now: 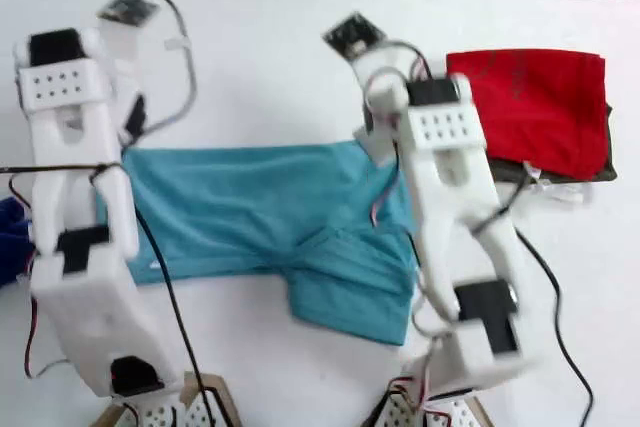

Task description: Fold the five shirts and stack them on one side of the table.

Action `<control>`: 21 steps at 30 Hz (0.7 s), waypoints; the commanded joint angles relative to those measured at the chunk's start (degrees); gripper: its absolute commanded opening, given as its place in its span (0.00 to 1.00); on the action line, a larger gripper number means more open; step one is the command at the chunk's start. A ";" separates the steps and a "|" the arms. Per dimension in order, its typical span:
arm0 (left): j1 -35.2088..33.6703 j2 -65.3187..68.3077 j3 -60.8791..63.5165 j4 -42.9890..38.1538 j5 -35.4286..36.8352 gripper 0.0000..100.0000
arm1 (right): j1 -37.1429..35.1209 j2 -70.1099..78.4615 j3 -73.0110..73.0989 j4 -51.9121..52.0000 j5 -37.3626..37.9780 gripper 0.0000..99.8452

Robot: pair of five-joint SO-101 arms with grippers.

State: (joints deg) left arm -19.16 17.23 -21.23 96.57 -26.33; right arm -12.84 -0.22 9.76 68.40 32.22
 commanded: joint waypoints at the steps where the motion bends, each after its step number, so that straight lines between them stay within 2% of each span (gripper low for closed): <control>1: 0.18 -11.60 25.80 -12.66 -0.70 0.03 | -0.48 -8.13 19.60 -10.95 2.02 0.02; 5: 0.00 -14.95 44.79 -25.67 -0.70 0.03 | -2.68 -8.22 29.19 -17.63 3.43 0.02; 8: -1.32 -14.86 51.56 -30.68 -0.70 0.03 | -6.46 -8.22 32.79 -19.65 5.89 0.02; 14: -4.22 -14.86 55.69 -32.62 -0.70 0.03 | -12.62 -8.75 36.75 -16.84 10.20 0.02; 18: -4.48 -14.77 59.12 -37.45 -0.62 0.03 | -11.74 -8.92 36.04 -15.69 11.16 0.02; 21: -4.22 -15.12 59.74 -37.98 -0.62 0.03 | -9.27 -10.86 33.67 -15.87 11.08 0.02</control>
State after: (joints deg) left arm -22.59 2.37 37.93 59.91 -26.77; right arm -24.18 -7.52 46.07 51.96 42.95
